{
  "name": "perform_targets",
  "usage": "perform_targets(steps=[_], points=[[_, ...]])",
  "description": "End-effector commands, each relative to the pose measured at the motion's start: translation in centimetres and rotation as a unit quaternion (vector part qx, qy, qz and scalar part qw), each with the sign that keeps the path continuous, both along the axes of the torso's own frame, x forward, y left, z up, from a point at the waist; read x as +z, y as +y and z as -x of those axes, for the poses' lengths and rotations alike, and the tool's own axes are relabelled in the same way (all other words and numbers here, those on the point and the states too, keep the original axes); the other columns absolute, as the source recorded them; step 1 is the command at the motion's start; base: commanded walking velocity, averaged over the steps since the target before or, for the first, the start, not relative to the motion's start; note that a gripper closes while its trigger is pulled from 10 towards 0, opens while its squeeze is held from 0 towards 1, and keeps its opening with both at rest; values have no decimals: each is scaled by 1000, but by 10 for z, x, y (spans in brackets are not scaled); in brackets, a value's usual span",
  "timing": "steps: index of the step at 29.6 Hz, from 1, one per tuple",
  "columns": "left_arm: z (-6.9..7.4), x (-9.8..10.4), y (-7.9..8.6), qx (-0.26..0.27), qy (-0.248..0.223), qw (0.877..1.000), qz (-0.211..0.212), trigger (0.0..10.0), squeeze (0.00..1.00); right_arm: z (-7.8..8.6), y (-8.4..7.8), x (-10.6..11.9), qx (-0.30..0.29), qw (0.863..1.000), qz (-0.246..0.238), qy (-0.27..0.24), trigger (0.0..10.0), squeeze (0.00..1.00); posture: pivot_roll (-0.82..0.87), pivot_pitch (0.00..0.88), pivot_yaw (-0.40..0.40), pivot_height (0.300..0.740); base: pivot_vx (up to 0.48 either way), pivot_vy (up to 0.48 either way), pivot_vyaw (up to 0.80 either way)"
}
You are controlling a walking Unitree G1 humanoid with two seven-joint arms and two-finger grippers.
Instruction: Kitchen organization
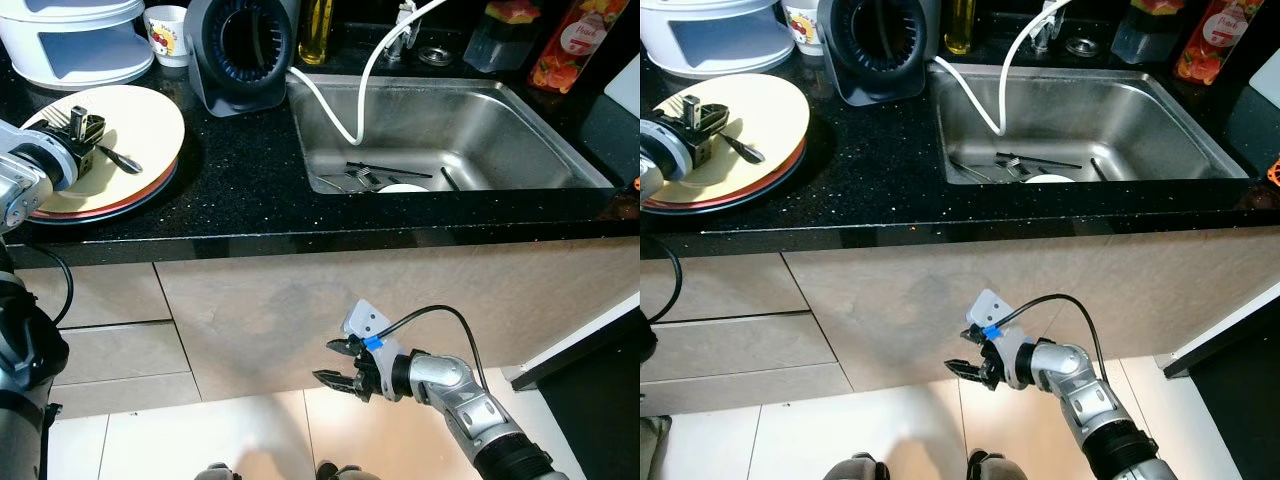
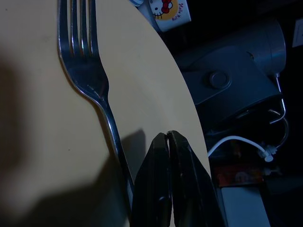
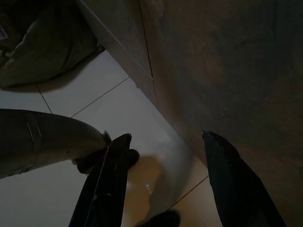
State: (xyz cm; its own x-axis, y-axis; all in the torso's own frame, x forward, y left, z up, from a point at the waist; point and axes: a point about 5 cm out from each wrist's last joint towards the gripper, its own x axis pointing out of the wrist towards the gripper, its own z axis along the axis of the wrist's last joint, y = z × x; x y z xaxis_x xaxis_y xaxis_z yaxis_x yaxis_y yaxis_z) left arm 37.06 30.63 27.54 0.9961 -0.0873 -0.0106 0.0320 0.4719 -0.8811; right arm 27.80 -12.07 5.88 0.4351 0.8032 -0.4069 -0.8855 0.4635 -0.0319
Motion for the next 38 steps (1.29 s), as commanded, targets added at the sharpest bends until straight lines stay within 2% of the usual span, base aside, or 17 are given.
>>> perform_targets(steps=[1, 11, 13, 14, 15, 16, 18, 21, 25, 26, 27, 28, 29, 34, 35, 36, 38], points=[[1, -32, -1, -3, 65, 998, 7, 0, 0, -2, -4, 0, -12, 1000, -4, -4, 10000, 0, 85, 126, -58, 740, 0, 0, 0], [2, -3, -7, -30, -45, 997, -52, 0, 0, -6, -5, 2, -28, 999, -6, -15, 10000, 0, 89, 126, -59, 740, 0, 0, 0], [2, -2, -9, -34, -51, 996, -58, 1725, 0, -6, -5, 2, -29, 999, -5, -16, 10000, 0, 90, 127, -61, 740, 0, 0, 0], [2, -1, -11, -36, -53, 996, -59, 6078, 0, -6, -6, 2, -30, 999, -5, -16, 10000, 0, 90, 127, -61, 740, 0, 0, 0], [2, -1, -11, -36, -53, 996, -59, 6078, 0, -6, -6, 2, -30, 999, -5, -16, 10000, 0, 90, 127, -61, 740, 0, 0, 0], [1, 0, -13, -35, -53, 996, -60, 10000, 0, -7, -6, 3, -30, 999, -5, -16, 10000, 0, 90, 127, -62, 740, 0, 0, 0], [1, -3, -14, -30, -50, 996, -75, 10000, 0, -7, -6, 3, -31, 999, -4, -17, 10000, 0, 92, 126, -63, 740, 0, 0, 0], [2, -1, -14, -12, -62, 992, -106, 0, 0, -8, -6, 3, -30, 999, -3, -18, 10000, 0, 90, 126, -63, 740, 0, 0, 0], [5, 16, -19, -3, -86, 970, -228, 0, 0, -8, -6, 3, -32, 999, -4, -18, 10000, 0, 92, 127, -62, 740, 0, 0, 0], [7, 25, -21, 3, -95, 957, -275, 5294, 0, -8, -6, 3, -32, 999, -4, -18, 10000, 0, 94, 127, -64, 740, 0, 0, 0], [7, 25, -21, 3, -95, 957, -275, 5294, 0, -8, -6, 3, -32, 999, -4, -18, 10000, 0, 94, 127, -64, 740, 0, 0, 0], [8, 31, -22, 7, -101, 947, -305, 5294, 0, -8, -6, 3, -32, 999, -4, -18, 10000, 0, 94, 129, -64, 740, 0, 0, 0], [12, 44, -23, 17, -118, 926, -357, 10000, 0, -8, -5, 2, -31, 999, -4, -18, 10000, 0, 96, 128, -64, 740, 0, 0, 0], [26, 82, -28, 35, -172, 840, -514, 10000, 0, -8, -4, 2, -31, 999, -5, -17, 10000, 0, 99, 128, -63, 740, 0, 0, 0], [32, 94, -28, 40, -185, 790, -583, 10000, 0, -8, -4, 2, -30, 999, -5, -17, 10000, 0, 103, 127, -62, 740, 0, 0, 0], [32, 94, -28, 40, -185, 790, -583, 10000, 0, -8, -4, 2, -30, 999, -5, -17, 10000, 0, 103, 127, -62, 740, 0, 0, 0], [37, 101, -24, 39, -177, 722, -668, 10000, 0, -8, -4, 1, -30, 999, -5, -17, 10000, 0, 104, 126, -62, 740, 0, 0, 0]])
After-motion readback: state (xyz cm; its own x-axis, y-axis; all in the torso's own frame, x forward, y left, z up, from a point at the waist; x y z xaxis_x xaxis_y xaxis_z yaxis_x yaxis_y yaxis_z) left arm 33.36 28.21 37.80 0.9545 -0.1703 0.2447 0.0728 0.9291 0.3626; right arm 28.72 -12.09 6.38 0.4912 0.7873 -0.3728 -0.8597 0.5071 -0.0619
